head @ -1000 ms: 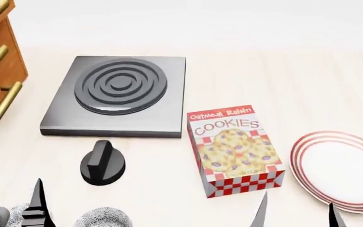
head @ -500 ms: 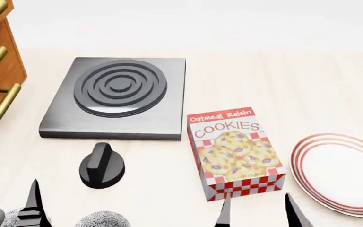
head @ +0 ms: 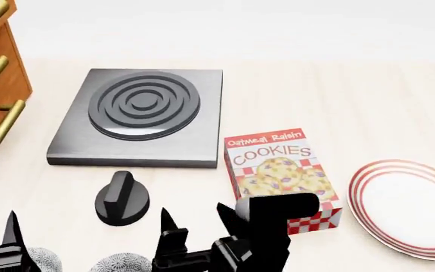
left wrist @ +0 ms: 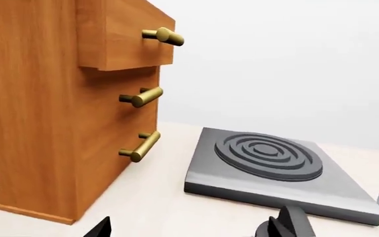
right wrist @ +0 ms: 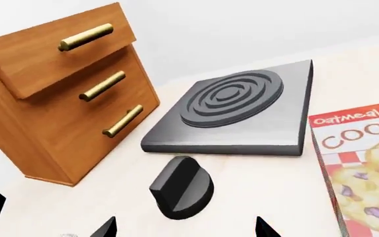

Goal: Pick the akita bowl from table center and place it on the plate.

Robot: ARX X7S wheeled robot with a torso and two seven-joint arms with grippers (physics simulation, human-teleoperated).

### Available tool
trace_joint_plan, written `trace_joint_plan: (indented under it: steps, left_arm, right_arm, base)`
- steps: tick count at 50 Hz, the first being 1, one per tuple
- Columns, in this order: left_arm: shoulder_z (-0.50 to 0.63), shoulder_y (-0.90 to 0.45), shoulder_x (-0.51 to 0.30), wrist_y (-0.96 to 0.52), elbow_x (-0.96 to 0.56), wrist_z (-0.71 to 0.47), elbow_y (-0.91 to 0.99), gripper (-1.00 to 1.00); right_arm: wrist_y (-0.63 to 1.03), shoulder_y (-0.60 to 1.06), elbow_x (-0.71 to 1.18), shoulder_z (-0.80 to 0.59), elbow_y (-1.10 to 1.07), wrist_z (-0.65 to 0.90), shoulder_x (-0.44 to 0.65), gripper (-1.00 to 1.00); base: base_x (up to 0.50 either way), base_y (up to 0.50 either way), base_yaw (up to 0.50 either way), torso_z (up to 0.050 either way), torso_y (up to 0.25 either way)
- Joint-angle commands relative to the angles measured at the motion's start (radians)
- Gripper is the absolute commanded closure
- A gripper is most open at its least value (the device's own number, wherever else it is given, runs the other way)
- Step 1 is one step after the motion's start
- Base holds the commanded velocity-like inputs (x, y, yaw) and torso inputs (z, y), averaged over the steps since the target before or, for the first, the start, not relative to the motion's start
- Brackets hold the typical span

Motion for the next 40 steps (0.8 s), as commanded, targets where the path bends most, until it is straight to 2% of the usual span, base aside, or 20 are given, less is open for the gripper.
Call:
trace_joint_plan:
  steps: [1,13,40]
  left_arm:
    - [-0.066,-0.012,-0.024,0.039,-0.002,-0.03,-0.048,-1.0]
    - [-0.149,-0.006,-0.053,0.074,-0.023,-0.051,-0.103,-1.0]
    - [-0.165,0.019,-0.058,0.096,-0.045,-0.053,-0.121,-1.0]
  right_arm:
    - [0.112,0.096,0.081,-0.034,0.117,-0.039,-0.017,-1.0]
    - [0.182,0.103,0.13,-0.034,0.136,-0.024,0.002,-1.0]
    - [0.294,0.095,0.2,-0.051,0.106,0.011,0.049,-1.0]
  base:
    - [0.0,0.0,0.0,0.0,0.0]
    - [0.0,0.0,0.0,0.0,0.0]
    - [0.0,0.0,0.0,0.0,0.0]
